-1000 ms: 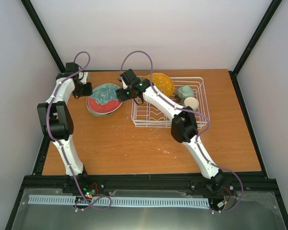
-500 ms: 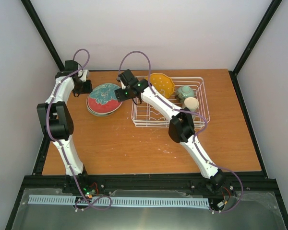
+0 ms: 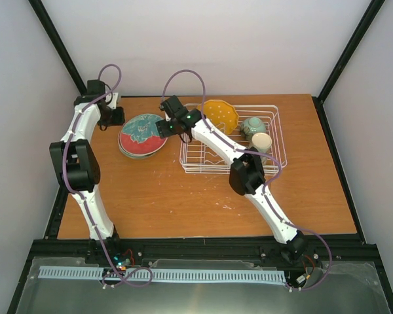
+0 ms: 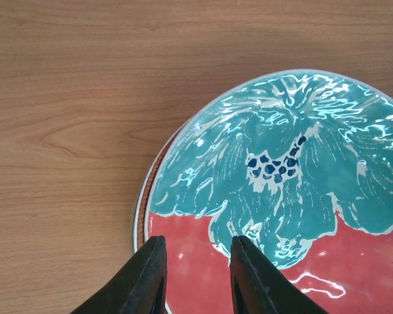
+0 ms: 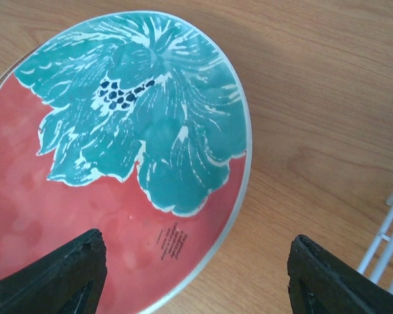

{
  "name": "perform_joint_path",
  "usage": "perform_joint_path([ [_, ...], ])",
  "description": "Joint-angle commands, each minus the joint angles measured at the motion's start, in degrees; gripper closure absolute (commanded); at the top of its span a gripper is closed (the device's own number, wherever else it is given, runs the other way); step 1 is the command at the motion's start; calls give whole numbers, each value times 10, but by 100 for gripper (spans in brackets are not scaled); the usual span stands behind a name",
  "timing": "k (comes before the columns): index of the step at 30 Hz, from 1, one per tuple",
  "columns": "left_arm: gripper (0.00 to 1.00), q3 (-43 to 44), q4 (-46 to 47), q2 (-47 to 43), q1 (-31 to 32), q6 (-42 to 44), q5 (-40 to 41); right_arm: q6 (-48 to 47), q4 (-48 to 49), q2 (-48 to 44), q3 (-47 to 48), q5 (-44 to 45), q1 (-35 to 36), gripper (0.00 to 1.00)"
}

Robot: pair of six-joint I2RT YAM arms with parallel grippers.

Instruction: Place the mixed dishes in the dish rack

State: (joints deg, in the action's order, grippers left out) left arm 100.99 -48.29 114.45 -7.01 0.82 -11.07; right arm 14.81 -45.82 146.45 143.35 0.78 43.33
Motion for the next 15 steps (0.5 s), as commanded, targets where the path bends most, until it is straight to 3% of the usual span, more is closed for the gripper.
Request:
perform_joint_path([
  [1,71,44,-16,-19,1,4,17,44,-167,101,13,-7,-25,26],
  [8,71,40,-21,-27,2,8,43,40,-194,119,0,26,-21,26],
  [15,71,33,-15,-38,2,9,43,23,-191,76,-115,73,-48,26],
])
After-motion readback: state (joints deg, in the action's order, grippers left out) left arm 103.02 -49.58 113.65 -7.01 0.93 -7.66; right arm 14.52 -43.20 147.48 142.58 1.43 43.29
